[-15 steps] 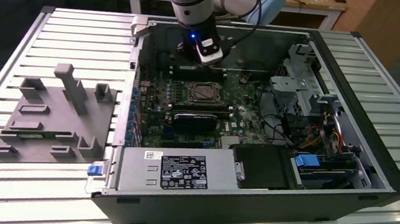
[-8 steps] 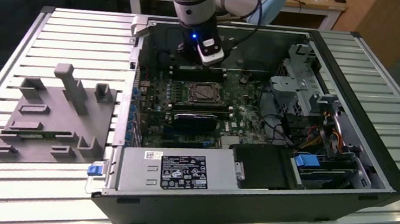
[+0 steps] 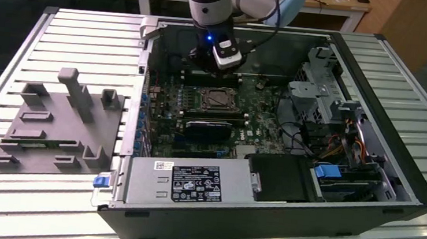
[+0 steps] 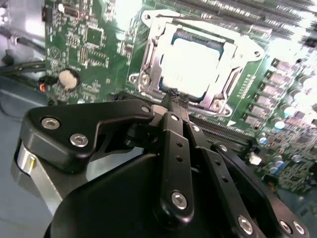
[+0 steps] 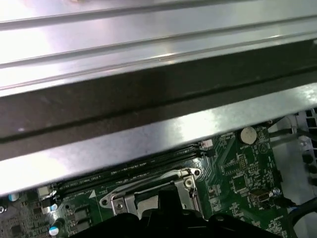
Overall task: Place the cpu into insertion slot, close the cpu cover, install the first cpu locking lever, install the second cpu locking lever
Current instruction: 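Install the first cpu locking lever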
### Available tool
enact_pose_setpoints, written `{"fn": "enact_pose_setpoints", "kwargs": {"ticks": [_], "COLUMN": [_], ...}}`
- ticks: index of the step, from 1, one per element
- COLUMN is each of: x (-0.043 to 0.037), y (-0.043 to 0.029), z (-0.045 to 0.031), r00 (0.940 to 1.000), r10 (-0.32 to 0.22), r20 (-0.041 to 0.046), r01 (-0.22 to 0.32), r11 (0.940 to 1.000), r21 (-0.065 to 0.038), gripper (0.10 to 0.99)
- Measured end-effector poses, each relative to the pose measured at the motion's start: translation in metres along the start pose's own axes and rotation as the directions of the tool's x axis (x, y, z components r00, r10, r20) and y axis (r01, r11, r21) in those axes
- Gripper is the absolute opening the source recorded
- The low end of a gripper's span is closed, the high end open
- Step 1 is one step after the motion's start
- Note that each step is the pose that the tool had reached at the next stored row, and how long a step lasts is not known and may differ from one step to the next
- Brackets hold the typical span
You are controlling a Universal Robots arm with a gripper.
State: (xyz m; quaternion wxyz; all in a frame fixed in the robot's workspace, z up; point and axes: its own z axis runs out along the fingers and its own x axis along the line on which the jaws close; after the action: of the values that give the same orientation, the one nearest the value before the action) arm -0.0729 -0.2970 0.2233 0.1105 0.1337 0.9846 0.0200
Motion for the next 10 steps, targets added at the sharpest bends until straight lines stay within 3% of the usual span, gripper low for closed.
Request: {"fn": "enact_pose_setpoints", "kwargs": {"ticks": [1,3,10], "x": [-0.0008,-0.0017,-0.0034], "y": [-0.0002,-0.0022,-0.009], "z": [0.0002,0.0003,0.0012], "r00": [1.0,0.9999,0.9995], "r10": [-0.001,0.0,0.008], "r20": [-0.0051,-0.0148,-0.0318], "r01": [0.002,0.0,-0.007], "r11": [0.9999,0.9998,0.9996], "r21": [0.013,0.021,0.029], "gripper": [0.102,0.102,0.102]}}
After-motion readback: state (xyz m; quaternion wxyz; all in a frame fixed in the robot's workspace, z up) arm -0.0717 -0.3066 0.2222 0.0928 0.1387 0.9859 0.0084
